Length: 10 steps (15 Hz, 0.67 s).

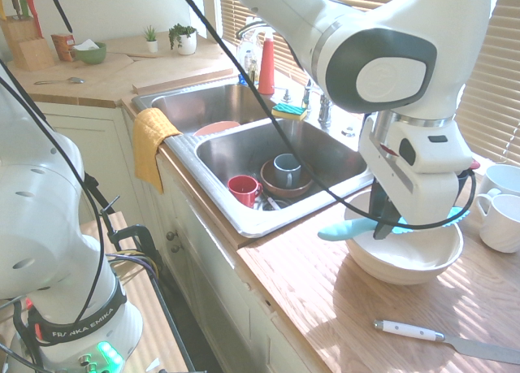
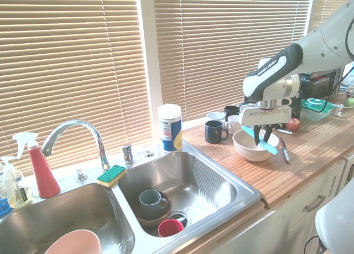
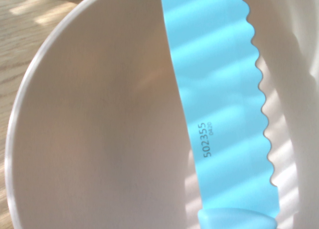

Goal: Put the knife into the sink

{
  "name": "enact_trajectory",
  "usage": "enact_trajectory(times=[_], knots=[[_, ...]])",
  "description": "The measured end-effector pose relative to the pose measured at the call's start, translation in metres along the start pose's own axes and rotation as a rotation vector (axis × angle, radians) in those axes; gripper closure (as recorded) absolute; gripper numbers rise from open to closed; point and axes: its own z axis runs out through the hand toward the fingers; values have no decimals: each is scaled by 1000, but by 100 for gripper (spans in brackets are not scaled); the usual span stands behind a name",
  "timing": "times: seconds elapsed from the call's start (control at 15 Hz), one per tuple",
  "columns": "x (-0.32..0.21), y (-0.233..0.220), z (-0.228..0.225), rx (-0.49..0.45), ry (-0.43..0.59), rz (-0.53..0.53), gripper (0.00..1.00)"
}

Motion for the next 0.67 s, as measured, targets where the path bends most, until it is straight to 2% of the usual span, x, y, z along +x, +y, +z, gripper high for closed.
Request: enact_trajectory(times=[0.27,0.47,0.67], knots=[[-2,0,-35,47,29,-18,100],[-23,-3,-74,90,51,-57,100],[-43,-9,-92,106,63,-96,100]])
